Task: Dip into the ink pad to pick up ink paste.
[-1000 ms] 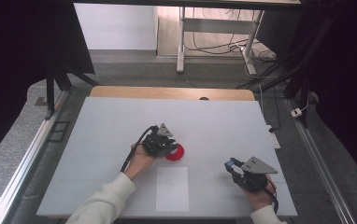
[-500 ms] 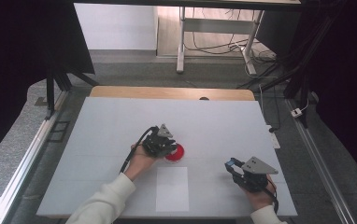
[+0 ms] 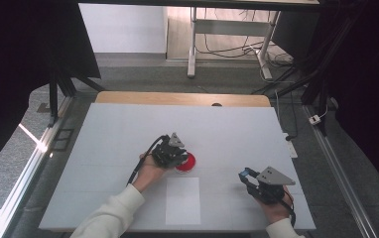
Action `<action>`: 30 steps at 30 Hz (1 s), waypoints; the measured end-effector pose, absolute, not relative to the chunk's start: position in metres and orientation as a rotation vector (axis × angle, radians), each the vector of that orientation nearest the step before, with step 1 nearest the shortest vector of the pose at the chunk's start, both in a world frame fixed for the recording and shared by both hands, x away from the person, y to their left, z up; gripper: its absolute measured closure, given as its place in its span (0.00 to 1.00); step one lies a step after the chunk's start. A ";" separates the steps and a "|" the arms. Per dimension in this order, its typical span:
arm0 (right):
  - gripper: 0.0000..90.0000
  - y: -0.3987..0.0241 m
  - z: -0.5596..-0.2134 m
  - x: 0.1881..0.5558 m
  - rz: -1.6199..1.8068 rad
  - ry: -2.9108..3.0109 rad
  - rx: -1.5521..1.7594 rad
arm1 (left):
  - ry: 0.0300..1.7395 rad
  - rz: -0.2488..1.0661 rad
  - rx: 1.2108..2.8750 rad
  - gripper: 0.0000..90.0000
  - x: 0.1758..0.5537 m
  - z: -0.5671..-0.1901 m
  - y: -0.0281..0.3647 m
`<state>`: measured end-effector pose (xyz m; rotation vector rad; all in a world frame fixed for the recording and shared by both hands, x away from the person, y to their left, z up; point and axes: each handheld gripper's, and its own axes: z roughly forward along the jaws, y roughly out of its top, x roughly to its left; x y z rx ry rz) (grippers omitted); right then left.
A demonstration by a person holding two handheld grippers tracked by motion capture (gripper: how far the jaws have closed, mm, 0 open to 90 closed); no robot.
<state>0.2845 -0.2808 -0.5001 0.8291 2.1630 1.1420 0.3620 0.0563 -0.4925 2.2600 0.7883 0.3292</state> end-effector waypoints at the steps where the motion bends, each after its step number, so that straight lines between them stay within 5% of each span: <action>1: 0.72 -0.281 -0.500 0.285 1.148 2.161 0.829 | 0.786 0.341 2.263 0.85 0.361 -0.493 0.055; 30: 0.72 -0.279 -0.499 0.283 1.152 2.164 0.814 | 0.767 0.367 2.261 0.85 0.357 -0.488 0.056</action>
